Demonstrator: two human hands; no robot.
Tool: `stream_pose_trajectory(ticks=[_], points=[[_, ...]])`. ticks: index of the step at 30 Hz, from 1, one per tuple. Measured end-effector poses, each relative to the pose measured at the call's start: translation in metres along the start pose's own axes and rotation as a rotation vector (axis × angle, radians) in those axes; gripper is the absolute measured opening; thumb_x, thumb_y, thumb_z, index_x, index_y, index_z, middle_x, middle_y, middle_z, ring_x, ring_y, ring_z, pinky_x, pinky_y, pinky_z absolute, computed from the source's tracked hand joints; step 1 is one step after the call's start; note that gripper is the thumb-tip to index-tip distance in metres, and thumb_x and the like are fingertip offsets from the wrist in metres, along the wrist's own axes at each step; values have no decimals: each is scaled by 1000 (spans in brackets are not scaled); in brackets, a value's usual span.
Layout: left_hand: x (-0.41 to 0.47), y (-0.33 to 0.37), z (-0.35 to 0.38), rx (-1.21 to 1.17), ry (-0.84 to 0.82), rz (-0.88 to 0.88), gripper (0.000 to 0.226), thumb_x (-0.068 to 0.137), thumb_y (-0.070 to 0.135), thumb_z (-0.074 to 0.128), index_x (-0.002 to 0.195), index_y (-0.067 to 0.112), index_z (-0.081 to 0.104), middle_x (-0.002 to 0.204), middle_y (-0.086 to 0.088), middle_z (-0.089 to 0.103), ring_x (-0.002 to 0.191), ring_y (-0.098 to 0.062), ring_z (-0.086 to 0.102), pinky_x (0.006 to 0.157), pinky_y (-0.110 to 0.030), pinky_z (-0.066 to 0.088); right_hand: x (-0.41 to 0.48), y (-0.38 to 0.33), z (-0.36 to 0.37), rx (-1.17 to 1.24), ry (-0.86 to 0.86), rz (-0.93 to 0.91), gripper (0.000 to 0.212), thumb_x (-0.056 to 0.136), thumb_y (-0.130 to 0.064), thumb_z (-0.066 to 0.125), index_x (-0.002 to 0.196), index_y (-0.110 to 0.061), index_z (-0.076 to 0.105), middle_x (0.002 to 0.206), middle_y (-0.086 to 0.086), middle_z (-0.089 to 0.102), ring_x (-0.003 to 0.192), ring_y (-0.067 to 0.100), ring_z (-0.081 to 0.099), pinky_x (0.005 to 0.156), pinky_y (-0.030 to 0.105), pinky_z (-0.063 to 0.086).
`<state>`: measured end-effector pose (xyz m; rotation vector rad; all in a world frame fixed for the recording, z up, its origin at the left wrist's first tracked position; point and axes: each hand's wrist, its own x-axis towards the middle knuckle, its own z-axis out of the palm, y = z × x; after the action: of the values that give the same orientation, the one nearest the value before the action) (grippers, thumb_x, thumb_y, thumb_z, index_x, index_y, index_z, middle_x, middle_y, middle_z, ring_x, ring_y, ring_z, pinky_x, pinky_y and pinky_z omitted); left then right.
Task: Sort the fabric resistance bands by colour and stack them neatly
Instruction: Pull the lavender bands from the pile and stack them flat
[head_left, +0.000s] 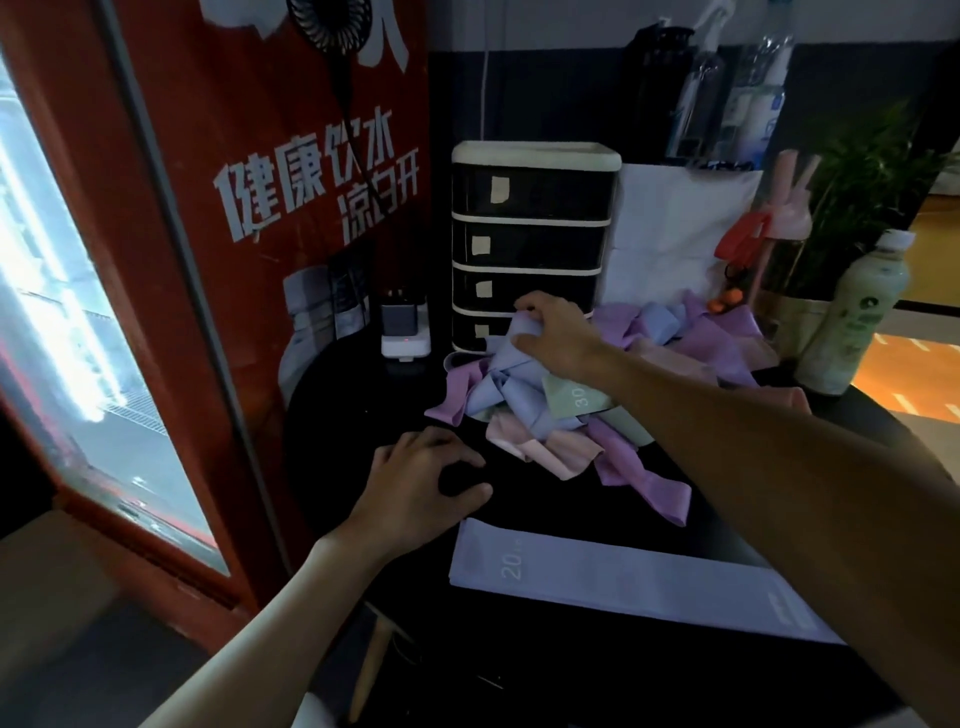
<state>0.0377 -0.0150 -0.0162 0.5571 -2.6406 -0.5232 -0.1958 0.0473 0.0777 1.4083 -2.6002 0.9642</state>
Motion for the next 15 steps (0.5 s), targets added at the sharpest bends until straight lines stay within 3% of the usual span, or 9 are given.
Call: stream_pose_trajectory(ticks=[3, 4, 6, 10, 12, 15], points=[[0, 0, 0, 4, -10, -2, 35, 85, 60, 64, 117, 44, 63, 131, 20, 45, 130, -7, 36, 100, -33, 21, -3, -1, -4, 11, 30, 23, 37, 88, -26, 66, 123, -19, 61, 119, 3, 64, 113, 23, 57, 99, 36, 42], [0, 1, 0, 9, -15, -5, 39, 83, 64, 61, 117, 45, 63, 131, 21, 45, 130, -6, 36, 99, -31, 20, -2, 0, -5, 28, 27, 36, 34, 89, -24, 66, 122, -16, 63, 118, 4, 64, 110, 22, 60, 88, 27, 44], [-1, 1, -1, 16, -27, -14, 48, 76, 68, 51, 116, 44, 63, 129, 21, 46, 129, -6, 37, 97, -30, 19, -4, 0, -8, 49, 35, 25, 27, 88, -20, 67, 115, -14, 68, 112, 5, 66, 103, 21, 63, 75, 23, 45], [-1, 3, -3, -2, -24, -12, 35, 85, 58, 58, 115, 42, 64, 127, 21, 48, 127, -6, 40, 96, -30, 18, -14, -3, -21, 144, 128, -26, 16, 82, -14, 70, 96, -21, 70, 95, -1, 67, 94, 16, 63, 89, 38, 52], [-2, 4, -4, -50, -6, -14, 32, 85, 54, 57, 112, 40, 66, 124, 22, 52, 125, -6, 44, 97, -31, 21, -21, -10, -33, 193, 154, -74, 18, 84, -7, 68, 100, -14, 71, 98, 3, 69, 91, 13, 60, 86, 30, 51], [-2, 8, -9, -213, 56, -38, 27, 83, 45, 60, 105, 34, 69, 111, 20, 61, 116, -7, 55, 105, -40, 38, -34, -23, -57, 237, 194, -169, 19, 86, -2, 65, 104, -7, 71, 95, 0, 66, 88, 10, 58, 73, 9, 44]])
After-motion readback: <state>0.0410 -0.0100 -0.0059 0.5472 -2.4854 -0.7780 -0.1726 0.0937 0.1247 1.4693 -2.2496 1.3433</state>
